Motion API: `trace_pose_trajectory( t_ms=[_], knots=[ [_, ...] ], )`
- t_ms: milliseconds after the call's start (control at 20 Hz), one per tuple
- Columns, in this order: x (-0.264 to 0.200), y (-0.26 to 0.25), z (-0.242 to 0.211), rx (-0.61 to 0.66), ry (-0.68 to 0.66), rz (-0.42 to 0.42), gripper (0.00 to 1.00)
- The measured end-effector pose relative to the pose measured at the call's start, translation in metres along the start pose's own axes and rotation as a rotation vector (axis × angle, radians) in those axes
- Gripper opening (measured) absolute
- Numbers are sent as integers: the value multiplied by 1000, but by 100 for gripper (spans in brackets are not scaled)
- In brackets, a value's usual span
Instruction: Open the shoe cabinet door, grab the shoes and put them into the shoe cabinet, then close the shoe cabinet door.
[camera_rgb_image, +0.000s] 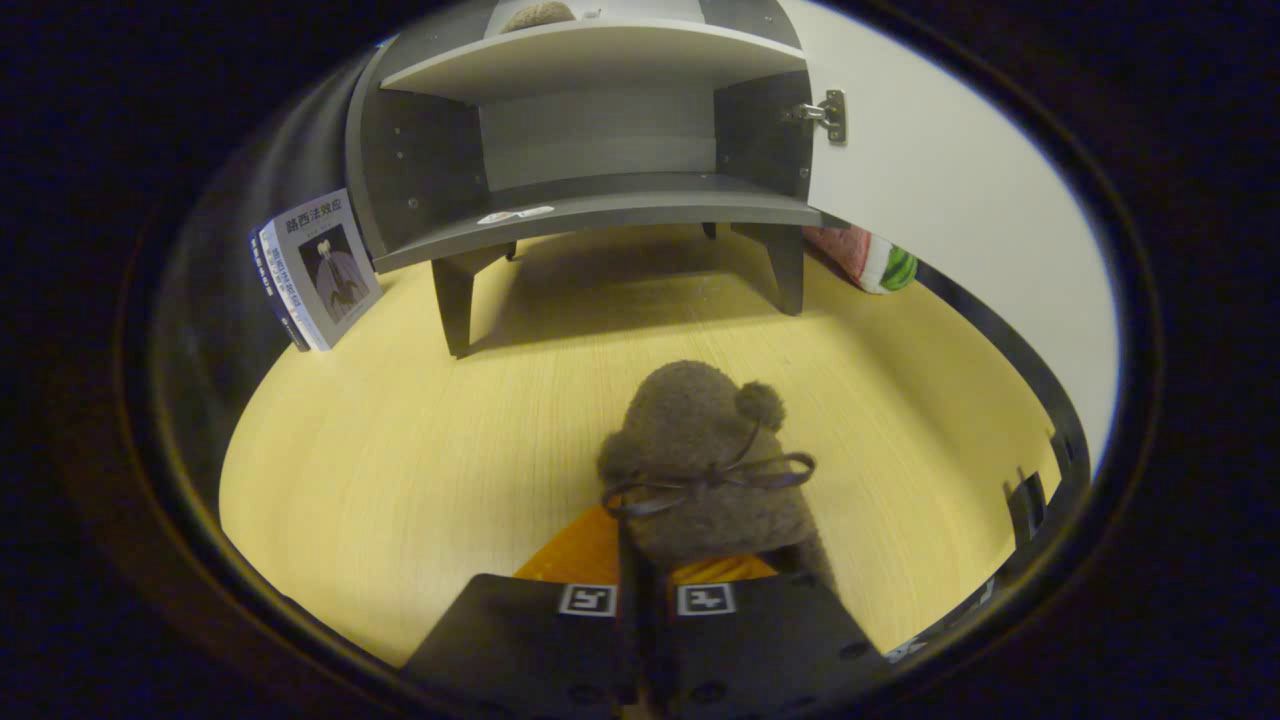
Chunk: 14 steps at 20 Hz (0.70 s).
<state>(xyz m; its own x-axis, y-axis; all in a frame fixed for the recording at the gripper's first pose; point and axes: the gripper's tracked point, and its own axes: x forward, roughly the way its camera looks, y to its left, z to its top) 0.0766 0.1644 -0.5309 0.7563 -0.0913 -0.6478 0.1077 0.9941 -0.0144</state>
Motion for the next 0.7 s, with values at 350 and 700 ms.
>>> trace_pose_trajectory(
  t_ms=[350,700],
  knots=[
    [1,2,-1,5,20,13,4],
    [-22,9,19,-16,-27,36,3]
  ],
)
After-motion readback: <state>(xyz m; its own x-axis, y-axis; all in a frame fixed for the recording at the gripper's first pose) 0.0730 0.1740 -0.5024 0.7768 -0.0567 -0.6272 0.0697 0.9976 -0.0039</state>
